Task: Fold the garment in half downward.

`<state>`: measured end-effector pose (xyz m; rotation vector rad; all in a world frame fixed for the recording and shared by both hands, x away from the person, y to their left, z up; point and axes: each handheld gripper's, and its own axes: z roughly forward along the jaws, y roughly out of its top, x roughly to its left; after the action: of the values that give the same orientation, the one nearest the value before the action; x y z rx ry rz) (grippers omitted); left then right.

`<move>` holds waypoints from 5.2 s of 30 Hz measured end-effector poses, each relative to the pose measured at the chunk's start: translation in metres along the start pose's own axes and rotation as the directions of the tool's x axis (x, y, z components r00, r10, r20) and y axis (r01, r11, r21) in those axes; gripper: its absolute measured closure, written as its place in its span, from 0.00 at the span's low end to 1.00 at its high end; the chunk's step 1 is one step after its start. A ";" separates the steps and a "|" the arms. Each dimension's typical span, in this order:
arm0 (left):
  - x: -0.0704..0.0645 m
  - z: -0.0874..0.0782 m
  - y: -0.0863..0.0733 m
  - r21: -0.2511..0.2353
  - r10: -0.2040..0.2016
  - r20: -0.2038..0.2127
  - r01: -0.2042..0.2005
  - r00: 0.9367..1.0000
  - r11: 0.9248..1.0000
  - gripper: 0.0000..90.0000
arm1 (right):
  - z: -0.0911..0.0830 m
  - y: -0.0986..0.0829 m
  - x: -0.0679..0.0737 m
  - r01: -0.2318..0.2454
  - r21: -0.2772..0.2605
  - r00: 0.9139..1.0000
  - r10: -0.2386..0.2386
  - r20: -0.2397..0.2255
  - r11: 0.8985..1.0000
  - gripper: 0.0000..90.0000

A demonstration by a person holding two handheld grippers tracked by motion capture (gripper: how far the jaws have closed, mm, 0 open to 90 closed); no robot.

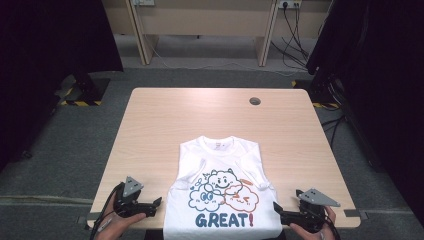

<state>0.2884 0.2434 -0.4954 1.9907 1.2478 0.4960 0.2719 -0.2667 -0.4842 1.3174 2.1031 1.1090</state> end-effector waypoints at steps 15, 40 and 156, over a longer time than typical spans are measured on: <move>-0.008 0.004 0.023 -0.043 -0.018 0.013 0.018 1.000 0.999 0.06 | 0.018 0.022 -0.005 -0.008 -0.004 1.000 0.008 -0.012 1.000 0.13; -0.015 0.023 0.038 -0.046 -0.021 0.034 0.023 0.999 0.999 0.08 | 0.037 0.037 -0.008 -0.004 0.003 0.999 0.004 -0.032 1.000 0.23; -0.024 0.105 0.122 -0.109 -0.005 -0.030 0.002 1.000 0.994 0.94 | 0.116 0.109 -0.016 0.054 -0.040 0.998 -0.054 -0.012 0.998 0.96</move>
<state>0.4196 0.1501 -0.4732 1.8959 1.2165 0.5821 0.4198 -0.2090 -0.4665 1.2308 2.1026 1.1340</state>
